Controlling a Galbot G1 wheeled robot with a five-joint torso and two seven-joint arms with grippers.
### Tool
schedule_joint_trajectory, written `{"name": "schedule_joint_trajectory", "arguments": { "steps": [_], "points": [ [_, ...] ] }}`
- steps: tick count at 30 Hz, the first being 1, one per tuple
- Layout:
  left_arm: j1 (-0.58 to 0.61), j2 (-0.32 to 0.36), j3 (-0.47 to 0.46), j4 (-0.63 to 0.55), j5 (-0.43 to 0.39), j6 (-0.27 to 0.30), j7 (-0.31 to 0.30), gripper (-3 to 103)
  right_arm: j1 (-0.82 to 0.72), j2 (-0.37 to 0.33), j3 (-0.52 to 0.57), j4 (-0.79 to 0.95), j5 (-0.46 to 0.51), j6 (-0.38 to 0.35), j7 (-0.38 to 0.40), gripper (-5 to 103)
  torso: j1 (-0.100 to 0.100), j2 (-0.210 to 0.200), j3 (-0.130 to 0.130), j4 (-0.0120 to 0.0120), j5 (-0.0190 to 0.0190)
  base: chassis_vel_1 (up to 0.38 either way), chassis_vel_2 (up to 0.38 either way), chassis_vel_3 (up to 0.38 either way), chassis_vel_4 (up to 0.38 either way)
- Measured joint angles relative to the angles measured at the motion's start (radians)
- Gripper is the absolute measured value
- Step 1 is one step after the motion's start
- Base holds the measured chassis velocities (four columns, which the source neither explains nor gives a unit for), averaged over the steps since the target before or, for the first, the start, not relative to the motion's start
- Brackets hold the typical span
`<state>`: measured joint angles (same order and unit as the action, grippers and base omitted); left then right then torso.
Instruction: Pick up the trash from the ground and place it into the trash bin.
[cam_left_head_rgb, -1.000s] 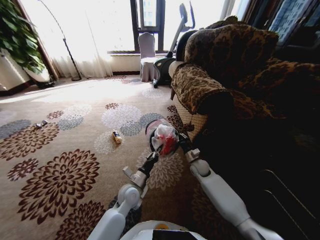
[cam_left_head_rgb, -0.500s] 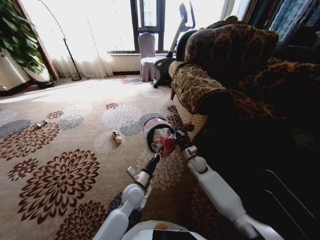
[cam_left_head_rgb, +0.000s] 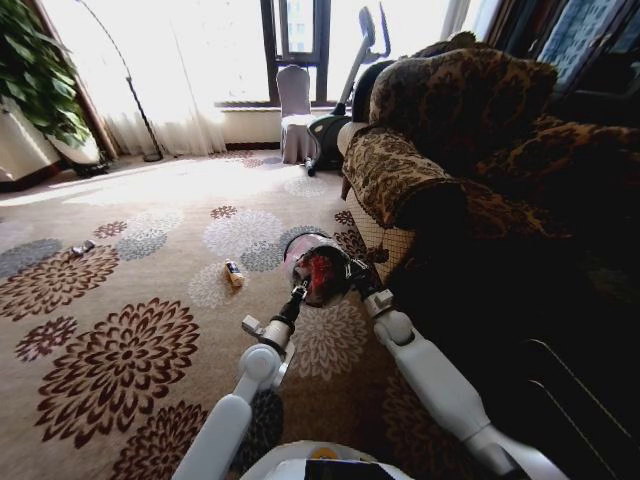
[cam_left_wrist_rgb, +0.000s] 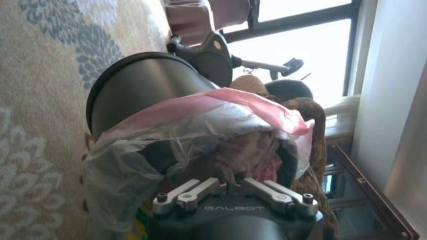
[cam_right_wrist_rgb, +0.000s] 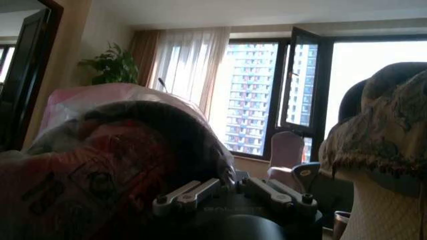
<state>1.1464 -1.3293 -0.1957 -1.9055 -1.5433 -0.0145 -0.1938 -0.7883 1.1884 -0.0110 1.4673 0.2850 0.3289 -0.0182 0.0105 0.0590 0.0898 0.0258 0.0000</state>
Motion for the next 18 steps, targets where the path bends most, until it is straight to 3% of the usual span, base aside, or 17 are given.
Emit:
{"name": "schedule_joint_trajectory", "arguments": {
  "steps": [5, 12, 18],
  "points": [
    [0.009, 0.008, 0.015, -0.006, 0.037, 0.007, 0.004, 0, -0.007, 0.001, -0.001, 0.009, -0.001, 0.001, 0.0, 0, 0.0, 0.0, 0.0, 0.0, 0.0, 0.0, 0.0, 0.0, 0.0],
    [0.065, 0.019, 0.084, -0.033, 0.149, 0.016, 0.024, 0, -0.001, -0.009, 0.0, 0.022, 0.002, 0.002, 0.0, 0, 0.0, 0.0, 0.0, 0.0, 0.0, 0.0, 0.0, 0.0, 0.0],
    [0.029, -0.009, 0.089, -0.008, 0.104, 0.011, -0.015, 0, -0.009, -0.013, -0.002, 0.048, 0.004, 0.002, 0.0, 0, 0.0, 0.0, 0.0, 0.0001, 0.0, 0.0, 0.0, 0.0, 0.0]
  ]
}}
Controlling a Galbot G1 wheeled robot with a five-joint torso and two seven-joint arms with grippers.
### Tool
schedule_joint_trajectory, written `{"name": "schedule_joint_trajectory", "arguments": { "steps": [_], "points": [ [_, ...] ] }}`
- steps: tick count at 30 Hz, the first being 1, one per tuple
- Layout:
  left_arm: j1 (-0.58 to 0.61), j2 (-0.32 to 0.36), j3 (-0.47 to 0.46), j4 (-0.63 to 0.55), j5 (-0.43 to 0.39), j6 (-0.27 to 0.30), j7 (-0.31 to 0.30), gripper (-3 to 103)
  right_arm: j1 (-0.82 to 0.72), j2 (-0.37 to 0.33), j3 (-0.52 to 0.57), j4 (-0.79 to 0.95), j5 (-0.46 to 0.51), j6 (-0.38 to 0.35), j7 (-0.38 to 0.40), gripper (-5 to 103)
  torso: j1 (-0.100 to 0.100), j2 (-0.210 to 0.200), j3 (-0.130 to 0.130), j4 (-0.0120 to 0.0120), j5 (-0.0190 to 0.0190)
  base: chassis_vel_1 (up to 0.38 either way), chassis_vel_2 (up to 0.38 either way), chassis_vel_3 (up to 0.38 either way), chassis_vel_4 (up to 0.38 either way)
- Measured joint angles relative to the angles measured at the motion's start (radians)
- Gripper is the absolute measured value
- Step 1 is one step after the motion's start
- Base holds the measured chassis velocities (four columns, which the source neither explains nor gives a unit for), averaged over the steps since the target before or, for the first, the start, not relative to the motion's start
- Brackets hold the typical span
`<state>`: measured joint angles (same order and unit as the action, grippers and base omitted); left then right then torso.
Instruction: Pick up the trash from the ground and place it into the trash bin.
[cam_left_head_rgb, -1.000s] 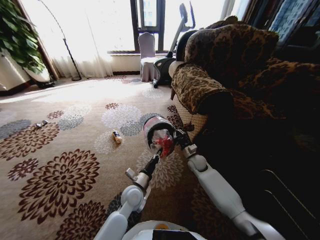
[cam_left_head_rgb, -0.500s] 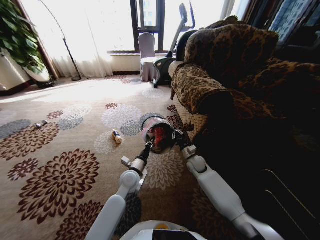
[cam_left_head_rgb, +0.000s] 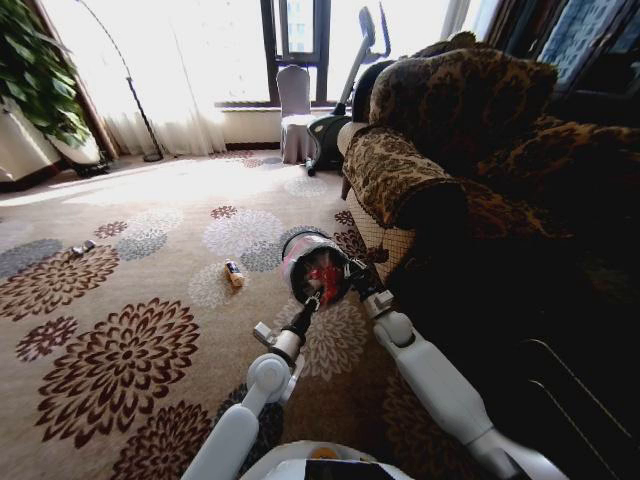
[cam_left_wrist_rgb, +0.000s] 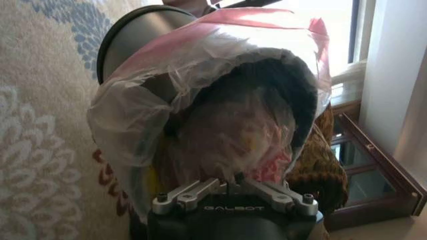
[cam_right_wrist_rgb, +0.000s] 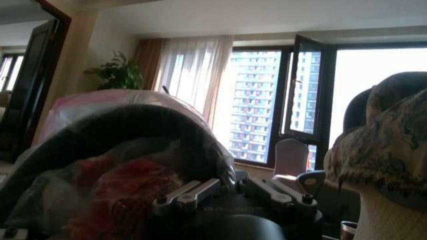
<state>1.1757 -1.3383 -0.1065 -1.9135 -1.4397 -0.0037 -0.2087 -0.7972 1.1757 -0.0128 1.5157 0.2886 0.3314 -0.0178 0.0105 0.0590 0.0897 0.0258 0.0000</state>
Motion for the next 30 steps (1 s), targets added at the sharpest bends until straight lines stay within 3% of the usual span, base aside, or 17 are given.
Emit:
{"name": "schedule_joint_trajectory", "arguments": {
  "steps": [7, 14, 19, 26, 30],
  "points": [
    [-0.063, -0.017, -0.026, 0.024, -0.065, -0.024, -0.053, 0, -0.01, -0.003, 0.002, 0.011, 0.0, 0.0, 0.0, 0, 0.0, 0.0, 0.0, 0.0, 0.0, 0.0, 0.0, 0.0, 0.0],
    [-0.092, -0.015, -0.032, 0.028, -0.022, -0.037, -0.052, 0, -0.021, -0.003, 0.005, 0.012, -0.001, 0.003, 0.0, 0, 0.0, 0.0, 0.0, 0.0, 0.0, 0.0, 0.0, 0.0, 0.0],
    [-0.121, -0.01, -0.01, 0.063, 0.097, -0.041, -0.054, 0, -0.039, 0.004, 0.006, 0.015, -0.039, 0.015, 0.0, 0, 0.0, 0.0, 0.0, 0.0, 0.0, 0.0, 0.0, 0.0, 0.0],
    [-0.16, -0.007, 0.046, 0.13, 0.34, -0.054, -0.095, 0, -0.051, 0.011, -0.009, 0.029, -0.056, 0.016, 0.0, 0, 0.0, 0.0, 0.0, 0.0002, 0.0, 0.0, 0.0, 0.0, 0.0],
    [-0.175, -0.008, 0.06, 0.145, 0.39, -0.063, -0.111, 0, -0.054, 0.01, -0.011, 0.032, -0.056, 0.016, 0.001, 0, 0.0, 0.0, 0.0, 0.0, 0.0, 0.0, 0.0, 0.0, 0.0]
  ]
}}
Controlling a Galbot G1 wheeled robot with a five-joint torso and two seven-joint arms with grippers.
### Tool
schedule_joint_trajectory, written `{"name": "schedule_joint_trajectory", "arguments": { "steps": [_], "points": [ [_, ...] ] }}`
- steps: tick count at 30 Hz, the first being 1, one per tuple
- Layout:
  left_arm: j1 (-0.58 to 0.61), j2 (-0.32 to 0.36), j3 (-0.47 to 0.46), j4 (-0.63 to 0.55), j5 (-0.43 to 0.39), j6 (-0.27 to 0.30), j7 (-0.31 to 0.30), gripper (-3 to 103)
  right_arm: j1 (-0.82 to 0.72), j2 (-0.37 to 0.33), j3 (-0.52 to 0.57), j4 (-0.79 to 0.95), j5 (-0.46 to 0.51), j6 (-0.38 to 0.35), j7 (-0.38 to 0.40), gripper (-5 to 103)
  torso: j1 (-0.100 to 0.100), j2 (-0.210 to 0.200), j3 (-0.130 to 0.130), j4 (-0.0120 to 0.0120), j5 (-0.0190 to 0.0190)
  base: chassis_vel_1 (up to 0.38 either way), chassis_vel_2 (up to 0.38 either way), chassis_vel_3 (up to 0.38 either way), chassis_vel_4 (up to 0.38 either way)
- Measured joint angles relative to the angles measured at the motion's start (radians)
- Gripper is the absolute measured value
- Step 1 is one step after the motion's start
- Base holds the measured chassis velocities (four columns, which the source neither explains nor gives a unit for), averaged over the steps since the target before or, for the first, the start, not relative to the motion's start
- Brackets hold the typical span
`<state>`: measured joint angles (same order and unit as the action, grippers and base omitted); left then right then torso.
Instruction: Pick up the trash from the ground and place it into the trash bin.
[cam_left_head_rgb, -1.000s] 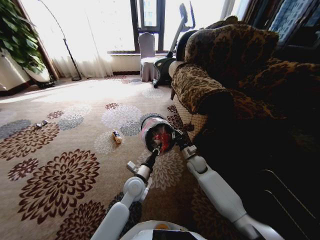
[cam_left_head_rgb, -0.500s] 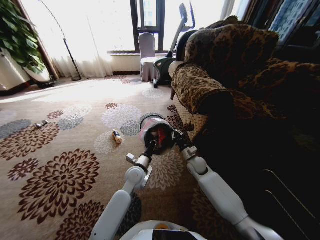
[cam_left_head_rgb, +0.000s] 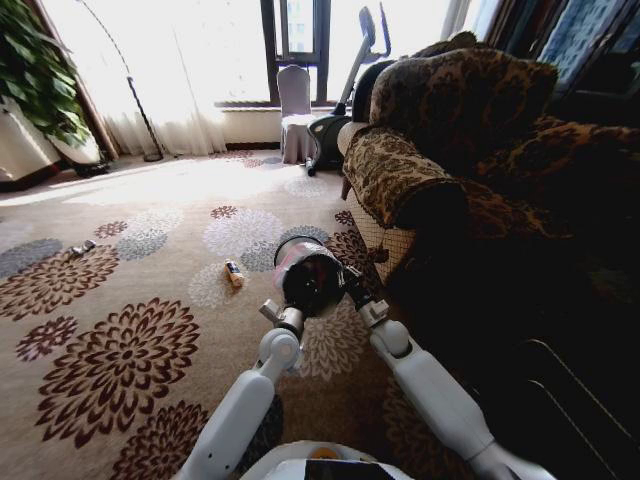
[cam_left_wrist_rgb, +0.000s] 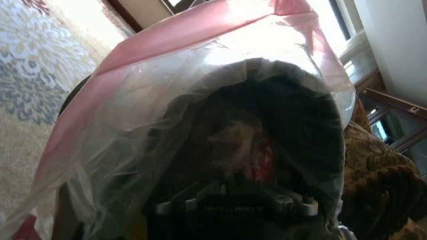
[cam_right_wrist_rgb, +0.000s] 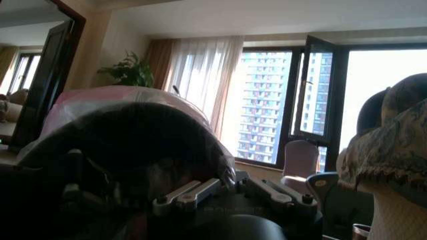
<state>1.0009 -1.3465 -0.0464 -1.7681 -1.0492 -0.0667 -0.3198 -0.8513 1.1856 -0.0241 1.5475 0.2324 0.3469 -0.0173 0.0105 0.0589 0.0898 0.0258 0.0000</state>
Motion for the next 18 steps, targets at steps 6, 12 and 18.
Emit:
{"name": "schedule_joint_trajectory", "arguments": {
  "steps": [6, 12, 18],
  "points": [
    [-0.033, -0.009, 0.014, 0.027, 0.081, -0.027, -0.04, 0, -0.015, -0.005, -0.001, 0.018, 0.001, -0.003, 0.0, 0, 0.0, 0.0, 0.0, 0.0, 0.0, 0.0, 0.0, 0.0, 0.0],
    [-0.053, -0.01, 0.012, 0.046, 0.106, -0.03, -0.049, 0, -0.029, -0.004, 0.002, 0.023, 0.001, -0.003, 0.001, 0, 0.0, 0.0, 0.0, 0.0, 0.0, 0.0, 0.0, 0.0, 0.0],
    [-0.061, 0.003, -0.005, 0.066, 0.07, -0.025, -0.015, 0, -0.052, -0.002, 0.008, 0.029, -0.002, -0.004, 0.0, 0, 0.0, 0.0, 0.0, 0.0, 0.0, 0.0, 0.0, 0.0, 0.0]
  ]
}}
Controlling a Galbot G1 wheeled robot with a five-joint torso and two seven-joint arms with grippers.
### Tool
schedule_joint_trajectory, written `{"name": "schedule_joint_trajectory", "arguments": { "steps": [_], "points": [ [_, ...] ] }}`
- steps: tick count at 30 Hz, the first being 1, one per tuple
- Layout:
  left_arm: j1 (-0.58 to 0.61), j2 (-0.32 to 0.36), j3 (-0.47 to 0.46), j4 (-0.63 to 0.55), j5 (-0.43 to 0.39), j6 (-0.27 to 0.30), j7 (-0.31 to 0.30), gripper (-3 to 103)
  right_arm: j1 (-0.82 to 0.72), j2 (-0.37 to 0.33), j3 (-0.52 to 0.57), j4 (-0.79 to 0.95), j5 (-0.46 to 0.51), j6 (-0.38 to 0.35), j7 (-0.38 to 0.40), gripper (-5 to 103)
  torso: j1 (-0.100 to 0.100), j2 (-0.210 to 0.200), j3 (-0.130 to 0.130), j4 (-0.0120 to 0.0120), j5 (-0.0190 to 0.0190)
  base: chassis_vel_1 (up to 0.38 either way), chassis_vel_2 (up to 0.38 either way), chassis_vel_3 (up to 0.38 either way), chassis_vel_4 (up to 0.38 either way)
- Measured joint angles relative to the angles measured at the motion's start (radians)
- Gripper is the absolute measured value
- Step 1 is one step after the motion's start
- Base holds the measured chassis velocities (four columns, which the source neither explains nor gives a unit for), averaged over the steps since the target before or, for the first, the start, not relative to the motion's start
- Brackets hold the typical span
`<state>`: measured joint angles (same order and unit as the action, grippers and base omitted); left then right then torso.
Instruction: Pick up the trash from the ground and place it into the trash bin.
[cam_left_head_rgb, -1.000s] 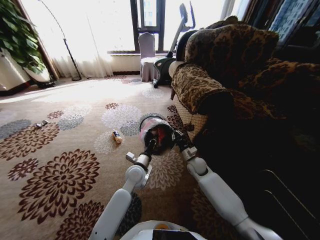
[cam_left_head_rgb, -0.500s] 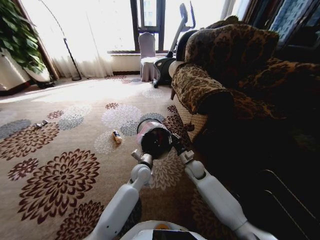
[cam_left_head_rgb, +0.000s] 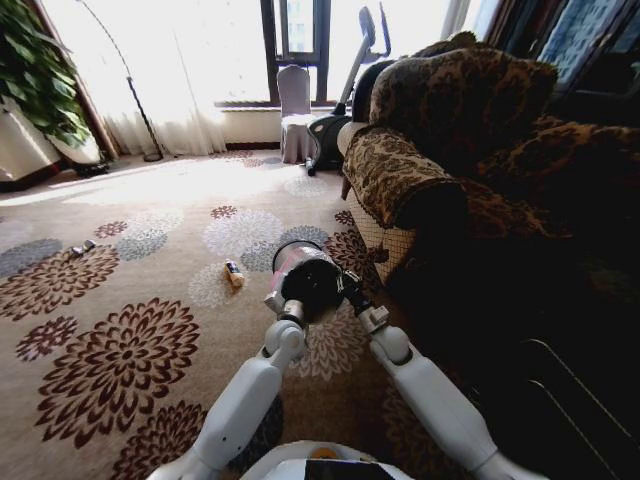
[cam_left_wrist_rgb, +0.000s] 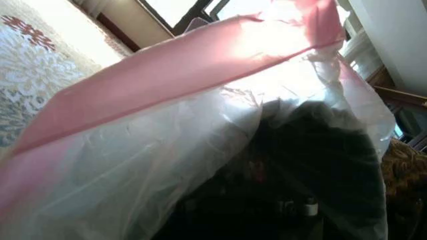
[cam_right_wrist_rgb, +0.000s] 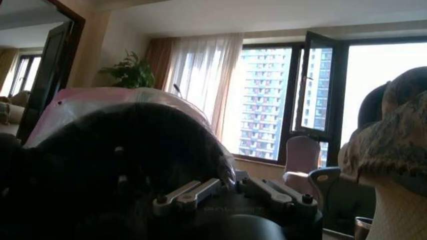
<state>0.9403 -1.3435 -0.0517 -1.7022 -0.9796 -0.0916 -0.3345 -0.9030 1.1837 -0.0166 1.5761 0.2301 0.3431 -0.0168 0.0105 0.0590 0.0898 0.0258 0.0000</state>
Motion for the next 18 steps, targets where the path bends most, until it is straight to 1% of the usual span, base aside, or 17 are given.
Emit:
{"name": "schedule_joint_trajectory", "arguments": {
  "steps": [3, 6, 7, 8, 9, 10, 11, 12, 13, 15, 16, 17, 18],
  "points": [
    [0.003, 0.006, -0.004, 0.0, -0.003, 0.002, 0.014, 0, -0.008, 0.0, 0.003, 0.003, -0.001, 0.0, 0.0, 0, 0.0, 0.0, 0.0, 0.0001, 0.0, 0.0, 0.0, 0.0, 0.0],
    [0.009, 0.012, -0.014, 0.009, 0.019, 0.002, 0.039, 0, -0.021, -0.003, 0.01, 0.01, -0.002, 0.0, -0.001, 0, 0.0, 0.0, 0.0, 0.0001, 0.0, 0.0, 0.0, 0.0, 0.0],
    [0.011, 0.013, -0.015, 0.011, 0.025, 0.002, 0.043, -3, -0.024, -0.004, 0.012, 0.012, -0.003, 0.0, -0.001, 0, 0.0, 0.0, 0.0, 0.0001, 0.0, 0.0, 0.0, 0.0, 0.0],
    [0.02, 0.02, -0.018, 0.01, 0.035, 0.007, 0.068, 1, -0.033, -0.009, 0.019, 0.015, -0.004, 0.0, -0.001, 0, 0.0, 0.0, 0.0, -0.0001, 0.0, 0.0, 0.0, 0.0, 0.0],
    [0.02, 0.02, -0.018, 0.01, 0.035, 0.007, 0.068, 1, -0.033, -0.009, 0.019, 0.015, -0.004, 0.0, -0.001, 0, 0.0, 0.0, 0.0, -0.0001, 0.0, 0.0, 0.0, 0.0, 0.0],
    [0.032, 0.026, -0.018, 0.005, 0.05, 0.011, 0.101, 7, -0.038, -0.013, 0.023, 0.017, -0.004, 0.0, -0.003, 0, 0.0, 0.0, 0.0, -0.0001, -0.0001, 0.0, 0.0, 0.0, 0.0],
    [0.044, 0.032, -0.017, -0.001, 0.082, 0.011, 0.137, 12, -0.042, -0.017, 0.028, 0.019, -0.004, 0.0, -0.003, 0, 0.0, 0.0, 0.0, 0.0001, 0.0001, 0.0, 0.0, 0.0, 0.0],
    [0.049, 0.034, -0.017, -0.004, 0.098, 0.011, 0.15, 17, -0.043, -0.019, 0.032, 0.02, -0.004, 0.0, -0.003, 0, 0.0, 0.0, 0.0, 0.0001, 0.0, 0.0, 0.0, 0.0, 0.0],
    [0.049, 0.034, -0.017, -0.004, 0.098, 0.011, 0.15, 17, -0.043, -0.019, 0.032, 0.02, -0.004, 0.0, -0.003, 0, 0.0, 0.0, 0.0, 0.0001, 0.0, 0.0, 0.0, 0.0, 0.0],
    [0.067, 0.04, -0.015, -0.017, 0.129, 0.007, 0.193, 28, -0.046, -0.025, 0.037, 0.023, -0.003, 0.0, -0.003, 0, 0.0, 0.0, 0.0, -0.0001, -0.0001, 0.0, 0.0, 0.0, 0.0],
    [0.074, 0.043, -0.015, -0.025, 0.136, 0.006, 0.213, 28, -0.047, -0.027, 0.039, 0.023, -0.003, 0.0, -0.003, 0, 0.0, 0.0, 0.0, 0.0, 0.0, 0.0, 0.0, 0.0, 0.0],
    [0.074, 0.043, -0.015, -0.025, 0.136, 0.006, 0.213, 28, -0.047, -0.027, 0.039, 0.023, -0.003, 0.0, -0.003, 0, 0.0, 0.0, 0.0, 0.0, 0.0, 0.0, 0.0, 0.0, 0.0],
    [0.081, 0.047, -0.014, -0.033, 0.144, 0.006, 0.233, 34, -0.047, -0.029, 0.04, 0.023, -0.003, 0.0, -0.003, 0, 0.0, 0.0, 0.0, 0.0, 0.0, 0.0, 0.0, 0.0, 0.0]
  ]
}}
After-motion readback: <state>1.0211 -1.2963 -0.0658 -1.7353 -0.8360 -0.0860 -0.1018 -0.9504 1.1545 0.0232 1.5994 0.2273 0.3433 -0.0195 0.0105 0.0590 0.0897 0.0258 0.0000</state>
